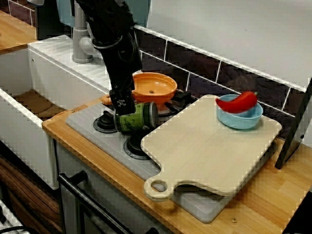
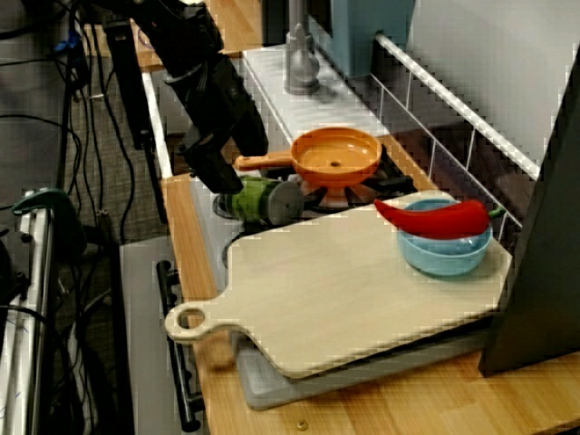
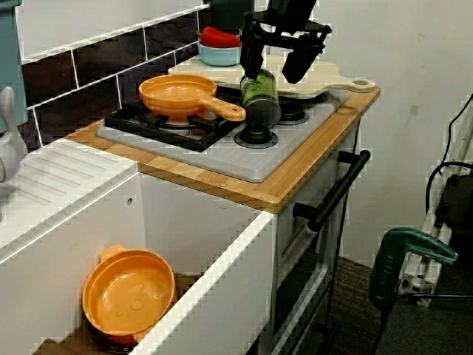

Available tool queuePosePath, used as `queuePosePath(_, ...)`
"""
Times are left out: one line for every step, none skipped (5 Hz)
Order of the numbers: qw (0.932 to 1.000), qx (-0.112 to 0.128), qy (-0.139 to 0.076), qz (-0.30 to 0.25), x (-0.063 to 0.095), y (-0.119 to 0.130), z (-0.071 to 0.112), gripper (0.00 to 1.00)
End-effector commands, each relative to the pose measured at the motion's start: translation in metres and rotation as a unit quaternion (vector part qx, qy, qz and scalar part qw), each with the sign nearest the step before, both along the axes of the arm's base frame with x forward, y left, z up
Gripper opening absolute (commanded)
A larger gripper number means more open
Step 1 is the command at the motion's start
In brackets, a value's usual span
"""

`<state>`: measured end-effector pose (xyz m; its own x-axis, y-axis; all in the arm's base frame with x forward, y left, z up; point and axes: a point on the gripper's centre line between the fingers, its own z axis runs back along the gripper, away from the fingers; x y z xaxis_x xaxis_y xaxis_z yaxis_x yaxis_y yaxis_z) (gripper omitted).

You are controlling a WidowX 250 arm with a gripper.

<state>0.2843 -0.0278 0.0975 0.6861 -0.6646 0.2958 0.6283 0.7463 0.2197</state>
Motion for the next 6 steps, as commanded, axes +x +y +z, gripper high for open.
queuePosePath(0.9999,0.008,-0.010,0.003,-0.002,0.001,-0.002,1.00)
queuePosePath(0.9999,0.011,-0.010,0.005,-0.003,-0.002,-0.008,1.00)
queuePosePath(0.9998,0.014,-0.010,0.010,0.000,-0.001,-0.011,1.00)
queuePosePath(0.9997,0.017,-0.010,0.014,0.002,0.000,-0.013,1.00)
queuePosePath(0.9995,0.016,-0.009,0.024,0.002,0.003,-0.014,1.00)
queuePosePath(0.9993,0.015,-0.005,0.034,0.003,0.005,-0.015,1.00)
